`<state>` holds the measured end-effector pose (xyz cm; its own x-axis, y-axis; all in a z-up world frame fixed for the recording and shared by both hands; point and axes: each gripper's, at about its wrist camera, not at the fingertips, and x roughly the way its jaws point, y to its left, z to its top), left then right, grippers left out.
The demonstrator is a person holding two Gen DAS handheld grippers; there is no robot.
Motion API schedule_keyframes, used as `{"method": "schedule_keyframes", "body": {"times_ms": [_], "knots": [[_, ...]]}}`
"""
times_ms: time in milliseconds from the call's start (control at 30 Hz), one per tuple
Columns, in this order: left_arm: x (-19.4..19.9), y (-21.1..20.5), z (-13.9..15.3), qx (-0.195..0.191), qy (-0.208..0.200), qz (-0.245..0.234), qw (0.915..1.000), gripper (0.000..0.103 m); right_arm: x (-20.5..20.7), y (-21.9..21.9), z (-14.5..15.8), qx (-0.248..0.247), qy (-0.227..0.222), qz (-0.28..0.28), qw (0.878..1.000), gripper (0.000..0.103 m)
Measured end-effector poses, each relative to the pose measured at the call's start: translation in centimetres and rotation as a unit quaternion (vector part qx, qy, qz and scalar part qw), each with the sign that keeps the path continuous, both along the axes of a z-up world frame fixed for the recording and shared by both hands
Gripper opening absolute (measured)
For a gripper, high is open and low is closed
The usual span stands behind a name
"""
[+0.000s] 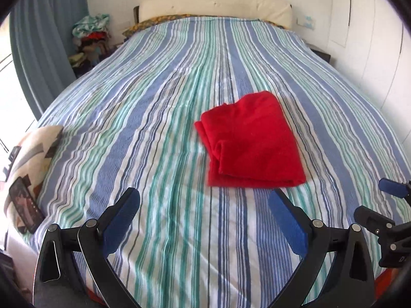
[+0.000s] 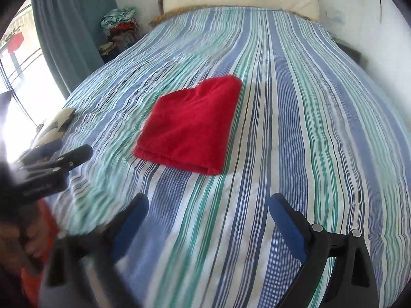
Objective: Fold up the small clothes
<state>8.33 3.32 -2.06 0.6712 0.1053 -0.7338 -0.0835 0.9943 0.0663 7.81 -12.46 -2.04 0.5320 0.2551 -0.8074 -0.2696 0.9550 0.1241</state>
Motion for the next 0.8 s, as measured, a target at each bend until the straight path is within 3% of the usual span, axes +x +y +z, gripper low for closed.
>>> {"method": "schedule_keyframes", "body": {"times_ms": [233, 267, 367, 467, 600, 800], "knots": [[-2.0, -0.4, 0.5, 0.05, 0.013, 0.038, 0.9979, 0.101, -1.5, 1.0, 1.1, -0.015, -0.006, -0.002, 1.0, 0.098], [-2.0, -0.4, 0.4, 0.048, 0.031, 0.036, 0.9977, 0.101, -1.7, 1.2, 1.3, -0.018, -0.008, 0.0, 1.0, 0.103], [-2.1, -0.1, 0.0, 0.012, 0.08, 0.013, 0.9966, 0.101, -2.1, 1.9, 2.1, -0.029, -0.004, 0.005, 1.0, 0.103], [-2.7, 0.0, 0.3, 0.002, 0.085, 0.012, 0.9963, 0.101, -2.4, 2.1, 2.8, -0.016, 0.007, 0.007, 1.0, 0.103], [-3.2, 0.2, 0.9, -0.012, 0.084, 0.007, 0.9964, 0.102, -3.2, 2.9, 3.7, -0.034, 0.006, 0.012, 0.999, 0.103], [-3.6, -0.2, 2.0, 0.007, 0.07, 0.012, 0.9975, 0.103, -3.9, 3.7, 4.9, -0.041, -0.004, 0.007, 0.999, 0.103]]}}
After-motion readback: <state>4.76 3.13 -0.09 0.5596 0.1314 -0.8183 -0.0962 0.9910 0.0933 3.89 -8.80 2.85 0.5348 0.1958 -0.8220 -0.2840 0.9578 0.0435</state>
